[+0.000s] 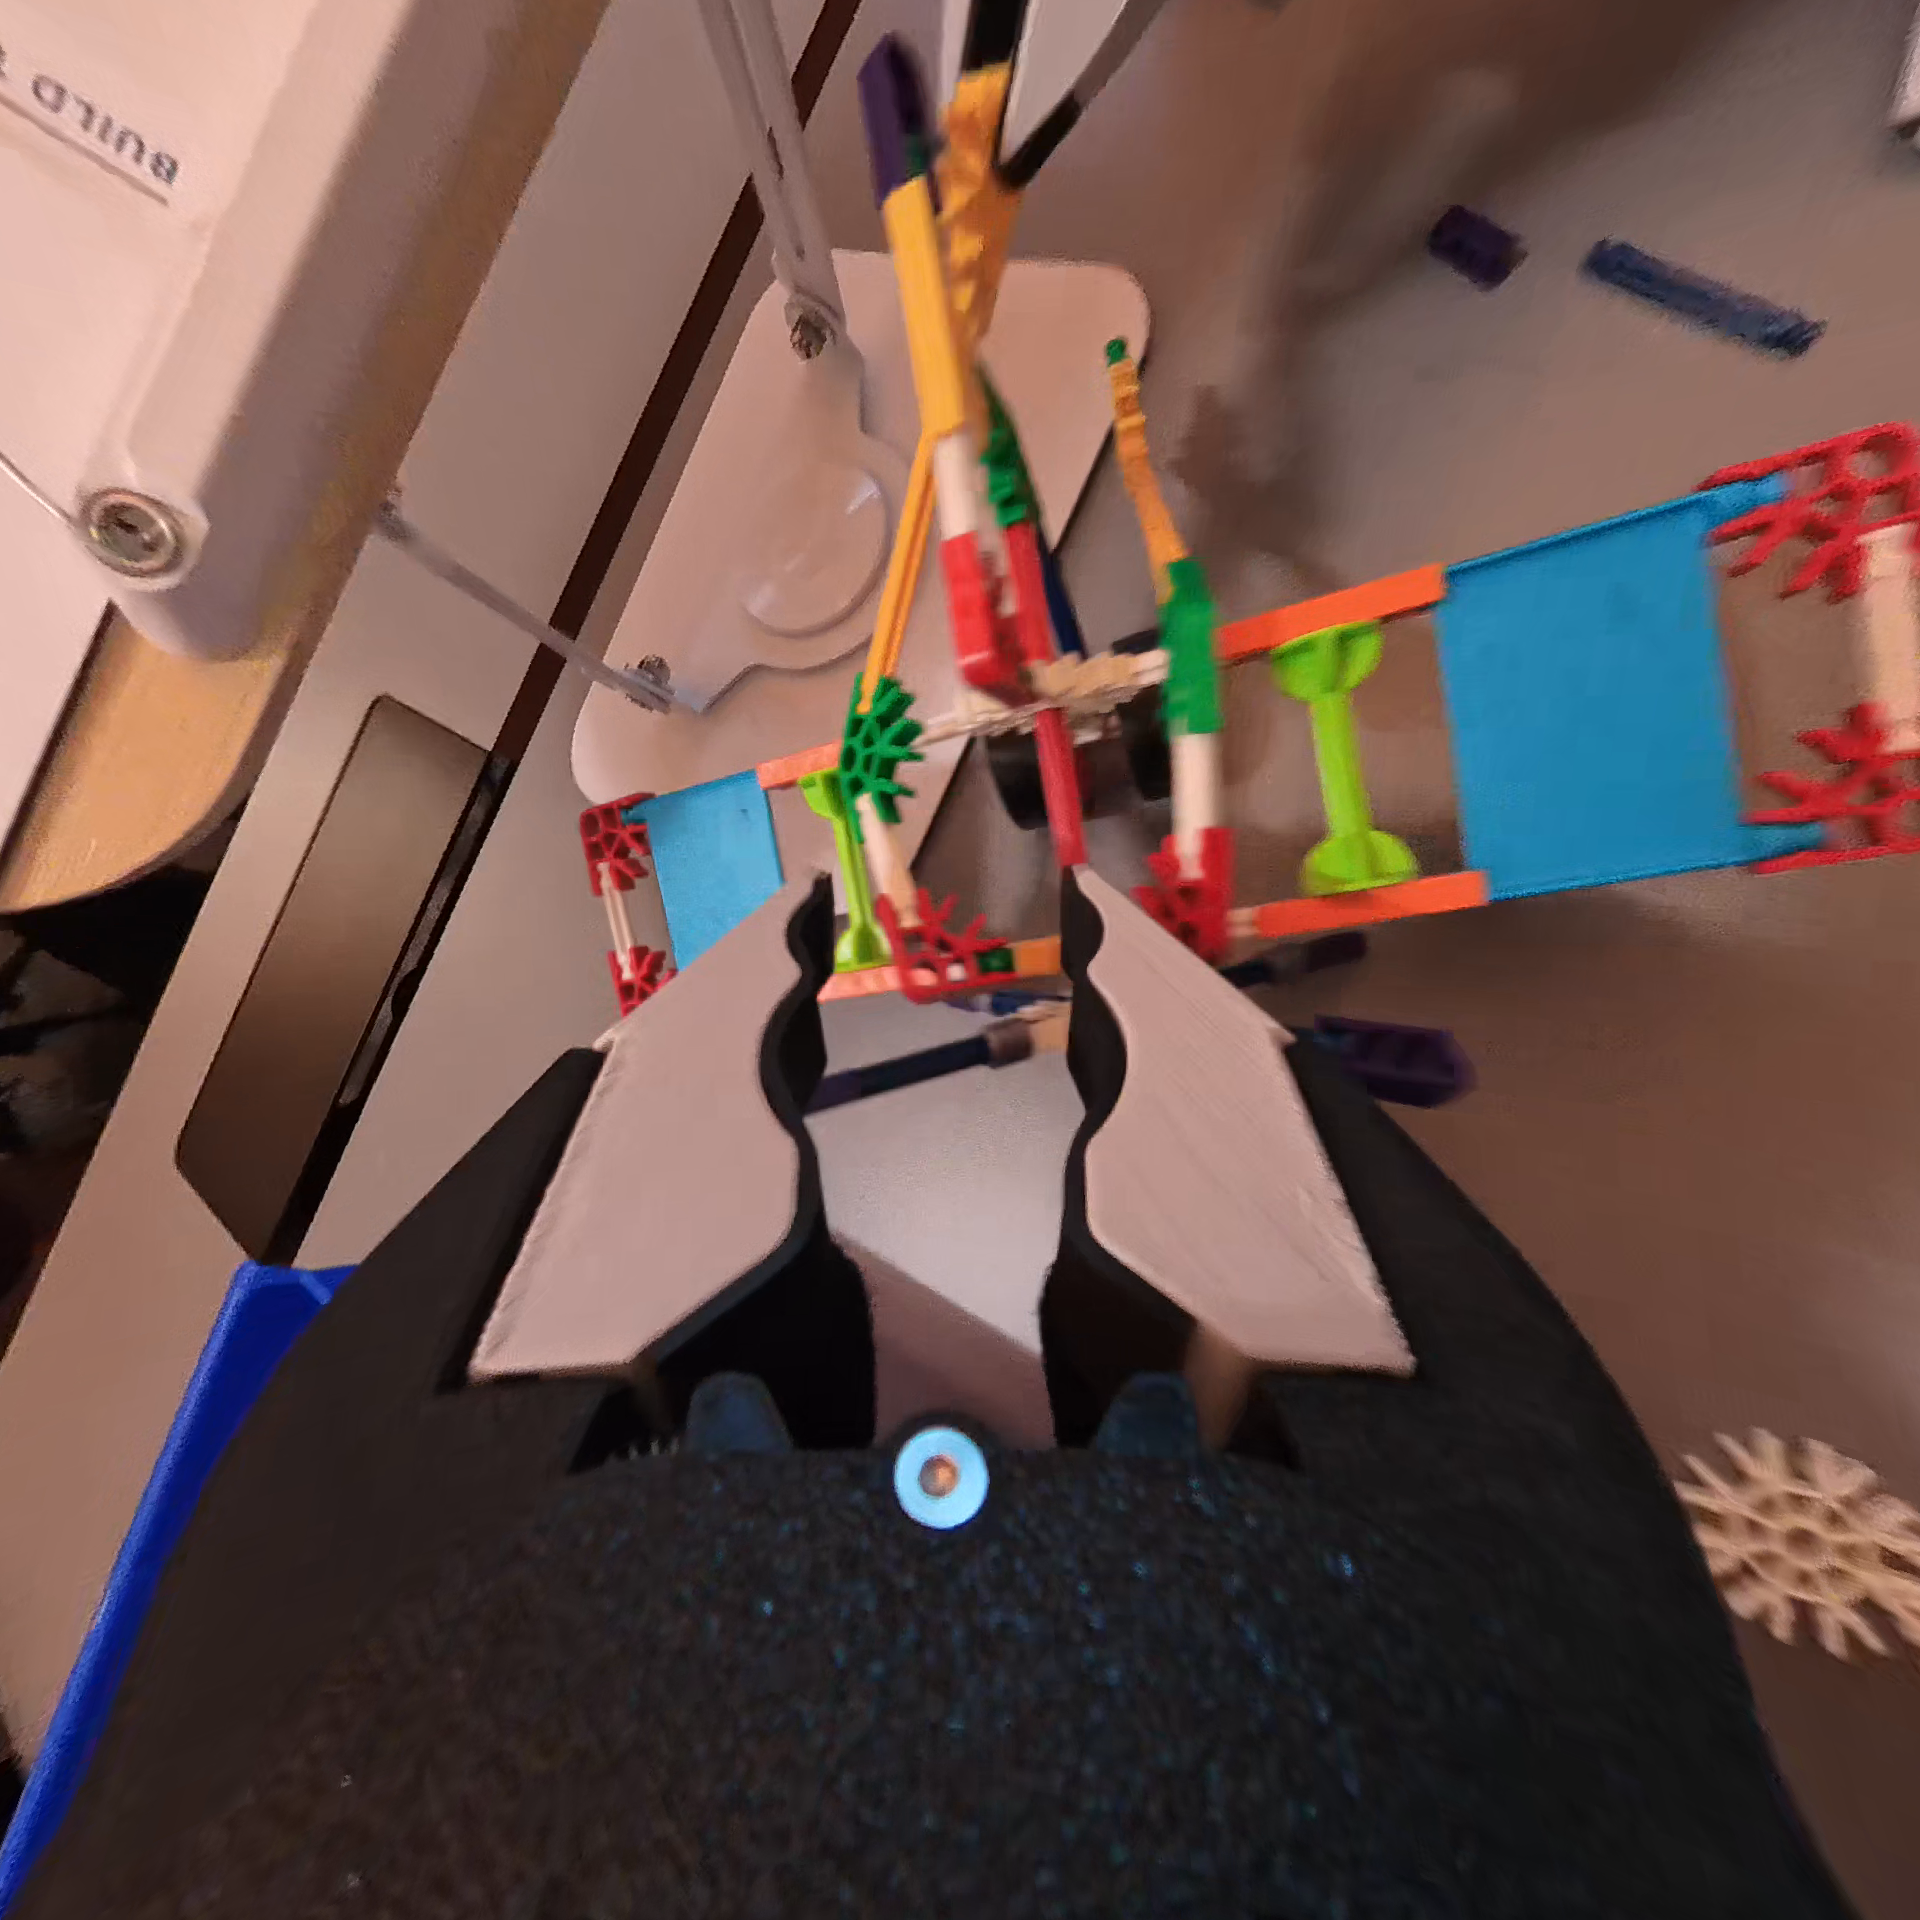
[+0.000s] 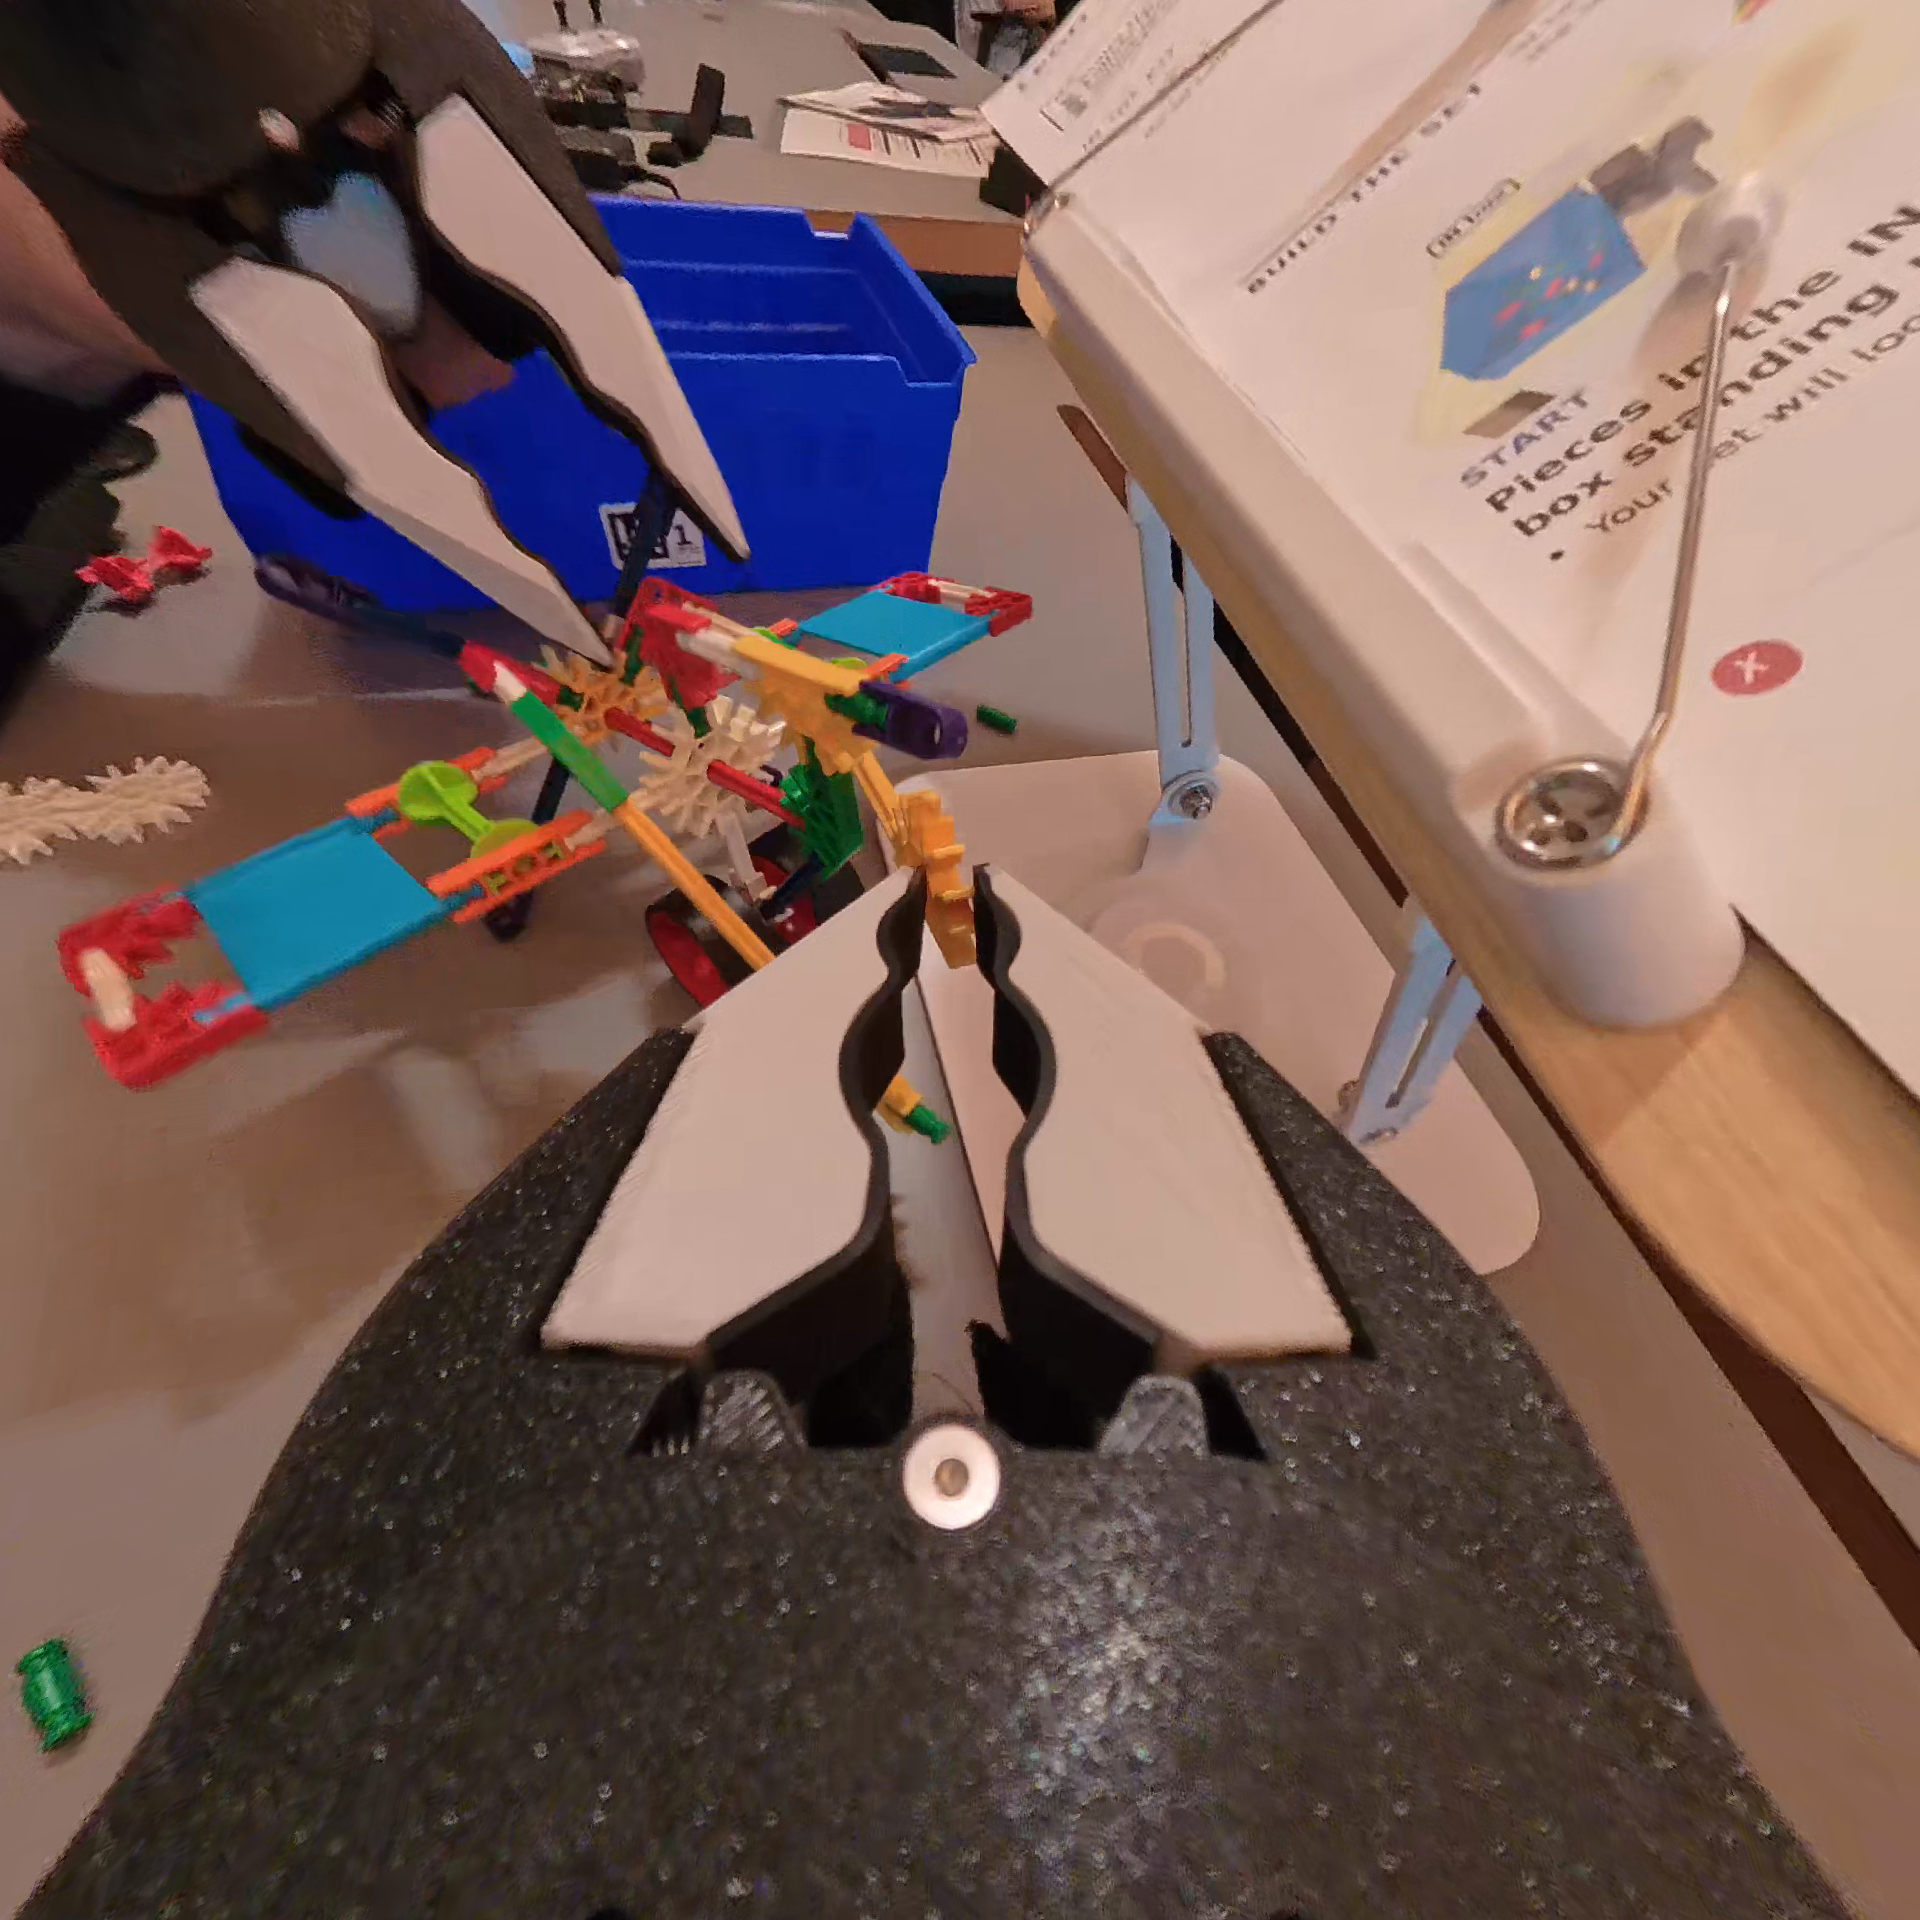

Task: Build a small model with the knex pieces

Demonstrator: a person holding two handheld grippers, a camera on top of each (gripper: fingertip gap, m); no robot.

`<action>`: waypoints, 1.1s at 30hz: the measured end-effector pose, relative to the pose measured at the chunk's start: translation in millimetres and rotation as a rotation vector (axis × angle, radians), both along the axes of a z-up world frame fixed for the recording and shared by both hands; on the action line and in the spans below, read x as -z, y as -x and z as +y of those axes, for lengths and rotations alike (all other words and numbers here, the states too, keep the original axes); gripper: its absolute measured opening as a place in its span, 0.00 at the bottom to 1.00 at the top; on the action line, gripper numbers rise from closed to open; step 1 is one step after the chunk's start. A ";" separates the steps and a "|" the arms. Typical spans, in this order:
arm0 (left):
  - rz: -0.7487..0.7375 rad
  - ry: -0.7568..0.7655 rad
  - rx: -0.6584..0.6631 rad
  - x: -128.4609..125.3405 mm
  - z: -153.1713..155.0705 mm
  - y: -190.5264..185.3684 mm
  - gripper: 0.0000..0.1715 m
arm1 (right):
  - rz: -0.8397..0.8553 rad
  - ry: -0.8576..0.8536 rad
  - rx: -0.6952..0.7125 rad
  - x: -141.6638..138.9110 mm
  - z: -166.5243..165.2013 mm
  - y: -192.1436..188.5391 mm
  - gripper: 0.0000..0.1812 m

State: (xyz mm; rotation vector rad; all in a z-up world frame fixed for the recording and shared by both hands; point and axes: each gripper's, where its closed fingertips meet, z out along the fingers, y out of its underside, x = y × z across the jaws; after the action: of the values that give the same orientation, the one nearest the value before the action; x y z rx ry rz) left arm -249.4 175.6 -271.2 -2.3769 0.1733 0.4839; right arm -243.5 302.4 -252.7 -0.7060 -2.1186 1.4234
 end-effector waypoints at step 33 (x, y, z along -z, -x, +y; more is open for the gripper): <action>-0.310 -0.046 0.145 -32.1 40.5 -22.5 0.10 | 0.094 -0.053 -0.077 -2.9 -14.0 -11.6 0.04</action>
State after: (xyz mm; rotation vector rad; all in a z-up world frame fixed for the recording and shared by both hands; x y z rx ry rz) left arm -226.9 216.1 -239.1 -2.3385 0.1883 0.0483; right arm -231.9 288.4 -249.8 -0.5324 -2.1220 1.4066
